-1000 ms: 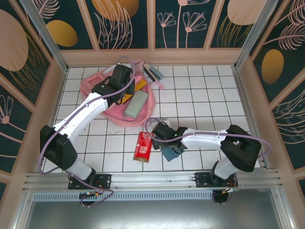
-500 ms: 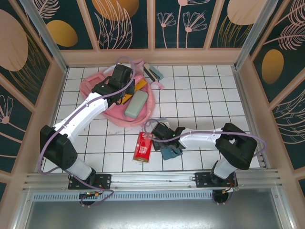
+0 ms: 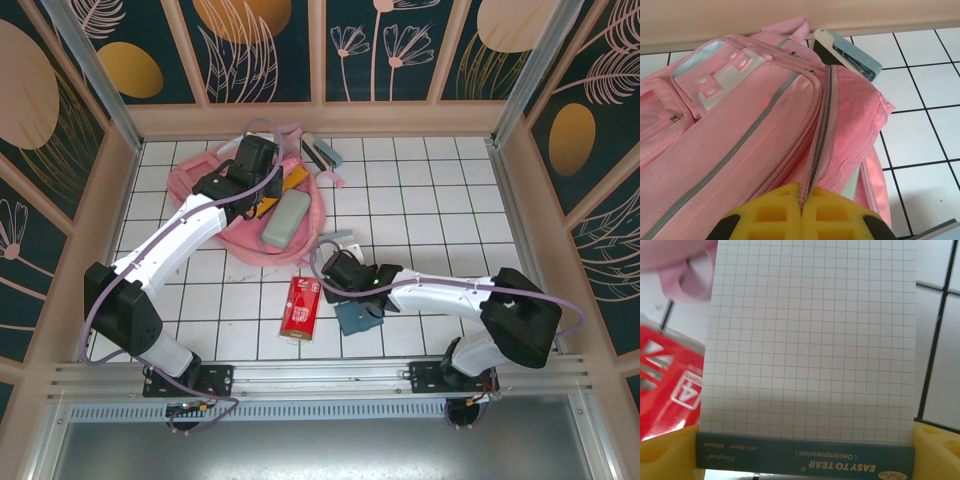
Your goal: Pack books, pencil case, and school supplies into a backpack
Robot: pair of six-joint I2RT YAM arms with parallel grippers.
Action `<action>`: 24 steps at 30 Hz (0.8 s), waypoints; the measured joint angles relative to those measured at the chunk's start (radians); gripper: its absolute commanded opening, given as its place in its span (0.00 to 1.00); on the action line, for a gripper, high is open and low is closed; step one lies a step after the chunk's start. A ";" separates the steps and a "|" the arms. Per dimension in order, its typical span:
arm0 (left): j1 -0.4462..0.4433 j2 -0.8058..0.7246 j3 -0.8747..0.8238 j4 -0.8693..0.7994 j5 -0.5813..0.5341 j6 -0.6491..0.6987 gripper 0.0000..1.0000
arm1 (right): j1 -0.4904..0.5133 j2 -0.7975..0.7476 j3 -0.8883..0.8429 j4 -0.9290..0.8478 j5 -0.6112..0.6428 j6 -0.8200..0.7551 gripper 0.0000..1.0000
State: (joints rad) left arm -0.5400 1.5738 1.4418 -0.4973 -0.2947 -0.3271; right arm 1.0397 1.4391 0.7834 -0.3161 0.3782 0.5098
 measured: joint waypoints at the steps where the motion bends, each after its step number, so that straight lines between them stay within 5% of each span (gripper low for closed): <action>1: 0.000 0.000 0.000 0.000 0.000 -0.001 0.05 | 0.000 -0.002 0.014 0.000 0.007 -0.007 0.74; 9: 0.002 -0.004 0.000 0.001 0.008 -0.022 0.06 | -0.005 0.046 0.175 0.050 0.016 -0.082 0.73; 24: 0.011 -0.081 -0.016 0.008 0.058 -0.051 0.07 | -0.074 0.467 0.544 0.203 -0.048 -0.164 0.73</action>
State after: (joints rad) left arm -0.5285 1.4929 1.4261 -0.4896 -0.2367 -0.3779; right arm 0.9657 1.9060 1.3270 -0.1127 0.3305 0.3458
